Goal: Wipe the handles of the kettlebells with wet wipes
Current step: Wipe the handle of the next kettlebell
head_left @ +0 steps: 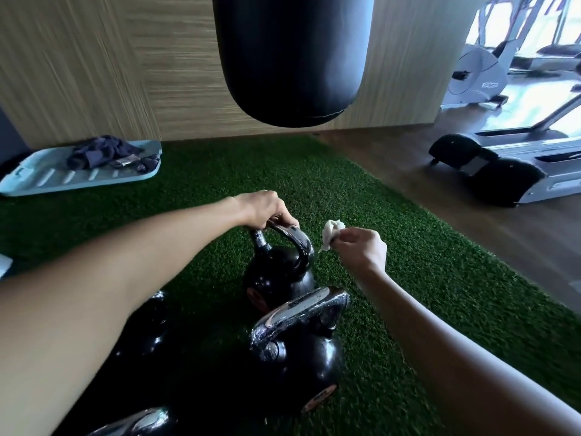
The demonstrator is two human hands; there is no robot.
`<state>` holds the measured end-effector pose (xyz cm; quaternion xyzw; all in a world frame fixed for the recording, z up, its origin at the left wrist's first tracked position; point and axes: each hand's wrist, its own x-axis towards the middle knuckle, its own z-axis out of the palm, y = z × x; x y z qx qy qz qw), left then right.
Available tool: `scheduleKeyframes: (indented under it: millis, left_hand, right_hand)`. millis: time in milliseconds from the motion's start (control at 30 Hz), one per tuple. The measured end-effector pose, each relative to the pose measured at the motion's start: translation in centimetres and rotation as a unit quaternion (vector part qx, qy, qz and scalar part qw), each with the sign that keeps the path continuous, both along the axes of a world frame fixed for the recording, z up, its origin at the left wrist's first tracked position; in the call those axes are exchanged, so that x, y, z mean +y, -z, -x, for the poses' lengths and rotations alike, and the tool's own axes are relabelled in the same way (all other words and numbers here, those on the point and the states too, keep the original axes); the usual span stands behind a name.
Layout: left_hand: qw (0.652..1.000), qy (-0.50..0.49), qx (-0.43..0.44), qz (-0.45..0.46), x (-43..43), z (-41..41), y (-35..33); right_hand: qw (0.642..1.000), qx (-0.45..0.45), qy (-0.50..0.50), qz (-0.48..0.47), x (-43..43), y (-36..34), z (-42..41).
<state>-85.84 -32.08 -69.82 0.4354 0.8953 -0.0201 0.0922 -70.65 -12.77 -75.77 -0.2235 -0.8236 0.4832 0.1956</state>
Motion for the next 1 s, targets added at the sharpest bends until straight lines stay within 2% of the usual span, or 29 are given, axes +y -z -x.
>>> scheduleKeyframes:
  millis: [233,333,367,433,500,567,700,867,1000]
  left_hand:
    - [0.996,-0.088,0.005,-0.005,0.4,-2.6,-0.1]
    - [0.986,-0.157,-0.040,-0.033,0.2,-3.0,0.1]
    - [0.975,-0.197,-0.066,-0.084,0.1,-3.2,0.3]
    - [0.926,-0.312,-0.084,-0.193,-0.1,-4.1,0.9]
    - [0.873,-0.432,-0.057,-0.221,0.3,-5.2,1.7]
    - [0.839,-0.492,-0.038,-0.228,1.1,-5.9,2.8]
    - [0.826,-0.515,-0.033,-0.228,2.9,-7.1,3.6]
    - [0.765,-0.560,-0.105,-0.301,3.0,-6.8,3.6]
    - [0.756,-0.558,-0.104,-0.327,2.2,-6.9,4.3]
  right_hand:
    - [1.000,-0.005,0.013,0.025,0.6,0.3,0.0]
    - [0.999,0.003,0.015,0.031,0.2,0.2,0.0]
    - [0.999,0.002,0.015,0.030,0.0,0.2,0.0]
    - [0.999,0.000,0.014,0.029,-0.3,0.2,-0.1]
    - [0.999,-0.002,0.009,0.031,-0.5,0.3,-0.1]
    - [0.999,-0.005,0.012,0.034,-0.8,0.2,0.1]
    - [1.000,-0.003,0.011,0.026,-1.5,0.2,0.4]
    - [0.998,0.004,0.036,0.054,-1.7,0.7,0.5]
    - [0.996,-0.005,0.052,0.073,-1.4,1.0,0.3]
